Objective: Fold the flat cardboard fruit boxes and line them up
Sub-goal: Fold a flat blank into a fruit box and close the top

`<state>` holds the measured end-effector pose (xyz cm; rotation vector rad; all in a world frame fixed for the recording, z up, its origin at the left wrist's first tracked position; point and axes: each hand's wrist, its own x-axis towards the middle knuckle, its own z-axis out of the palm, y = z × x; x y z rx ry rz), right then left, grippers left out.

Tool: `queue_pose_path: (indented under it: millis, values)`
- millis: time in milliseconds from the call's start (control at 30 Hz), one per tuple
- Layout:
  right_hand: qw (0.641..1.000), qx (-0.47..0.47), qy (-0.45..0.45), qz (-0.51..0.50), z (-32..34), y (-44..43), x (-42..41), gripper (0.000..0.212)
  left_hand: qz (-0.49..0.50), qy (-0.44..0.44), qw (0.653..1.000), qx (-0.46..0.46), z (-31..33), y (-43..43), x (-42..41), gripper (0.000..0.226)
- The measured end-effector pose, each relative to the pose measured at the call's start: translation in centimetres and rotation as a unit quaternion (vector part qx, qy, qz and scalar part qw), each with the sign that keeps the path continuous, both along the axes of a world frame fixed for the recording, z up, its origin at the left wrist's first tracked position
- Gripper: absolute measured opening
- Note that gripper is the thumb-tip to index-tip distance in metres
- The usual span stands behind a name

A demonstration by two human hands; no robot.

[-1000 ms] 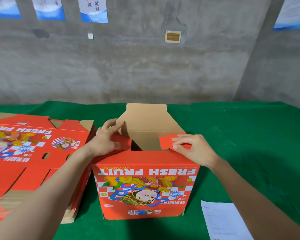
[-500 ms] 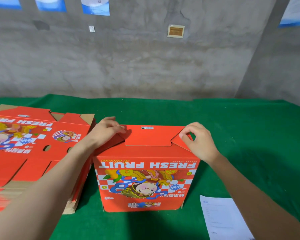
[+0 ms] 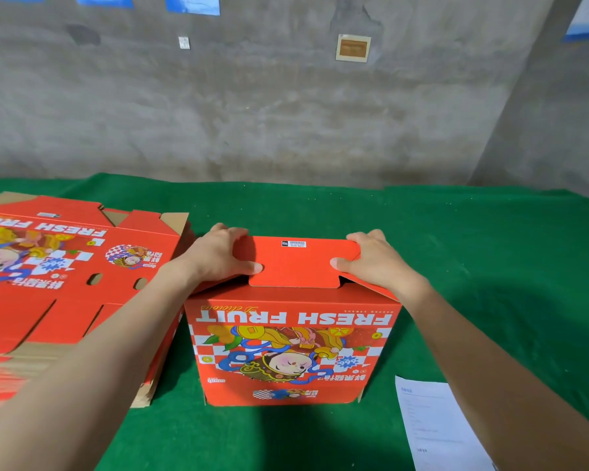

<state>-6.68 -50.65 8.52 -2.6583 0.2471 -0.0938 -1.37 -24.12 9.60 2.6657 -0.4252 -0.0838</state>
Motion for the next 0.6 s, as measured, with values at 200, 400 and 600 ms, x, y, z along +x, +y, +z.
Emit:
queue_pose_path:
  millis: [200, 400, 600]
  values:
    - [0.999, -0.044, -0.009, 0.009, -0.21, 0.36, -0.33, 0.064, 0.009, -0.024, 1.0, 0.018, -0.31, -0.29, -0.01, 0.081]
    - [0.998, -0.061, -0.007, 0.014, -0.28, 0.47, -0.74, 0.062, 0.017, -0.025, 0.999, 0.025, -0.31, -0.38, -0.05, 0.082]
    - [0.994, -0.104, 0.0, 0.013, -0.41, 0.54, -0.8, 0.06, 0.025, -0.033, 0.999, 0.031, -0.48, -0.53, -0.52, 0.082]
